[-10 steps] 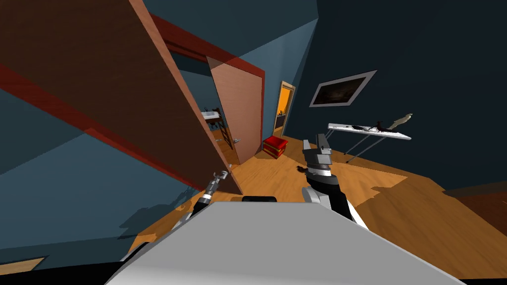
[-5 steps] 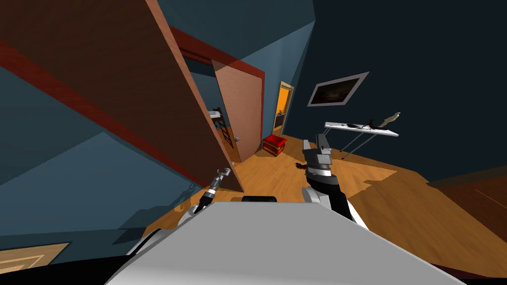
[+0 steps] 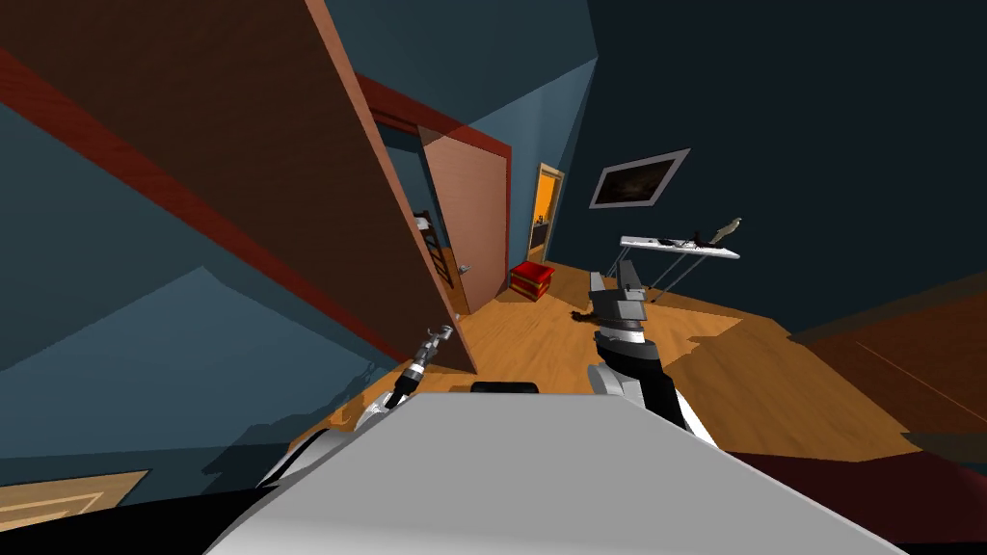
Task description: Pull the door open
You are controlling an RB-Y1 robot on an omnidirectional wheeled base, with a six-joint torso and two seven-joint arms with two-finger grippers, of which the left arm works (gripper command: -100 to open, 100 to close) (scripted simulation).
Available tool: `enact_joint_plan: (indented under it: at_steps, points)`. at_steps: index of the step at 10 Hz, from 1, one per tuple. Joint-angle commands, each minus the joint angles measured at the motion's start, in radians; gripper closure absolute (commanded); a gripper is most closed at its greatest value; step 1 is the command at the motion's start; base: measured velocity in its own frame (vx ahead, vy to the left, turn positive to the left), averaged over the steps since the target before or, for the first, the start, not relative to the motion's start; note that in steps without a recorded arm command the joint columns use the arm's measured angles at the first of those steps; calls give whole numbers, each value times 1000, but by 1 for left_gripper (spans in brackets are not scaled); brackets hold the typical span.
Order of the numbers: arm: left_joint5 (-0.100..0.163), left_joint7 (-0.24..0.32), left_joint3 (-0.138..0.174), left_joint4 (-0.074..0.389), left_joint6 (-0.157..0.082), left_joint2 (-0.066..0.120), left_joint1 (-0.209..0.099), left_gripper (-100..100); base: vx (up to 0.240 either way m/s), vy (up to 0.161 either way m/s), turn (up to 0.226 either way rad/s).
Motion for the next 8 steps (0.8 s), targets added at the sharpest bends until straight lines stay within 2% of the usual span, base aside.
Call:
enact_joint_plan:
  at_steps: [1,3,5,6,8]
  points:
    - [-5,4,1,-31,3,0,22,100,-145,30,-128]
    - [-15,12,12,-25,-22,7,38,100,-206,27,-223]
    - [-22,18,19,-22,-39,12,50,100,-182,71,-156]
    - [-22,18,19,-22,-39,12,50,100,-122,86,-62]
    - [-31,25,29,-18,-60,18,63,100,-130,83,-175]
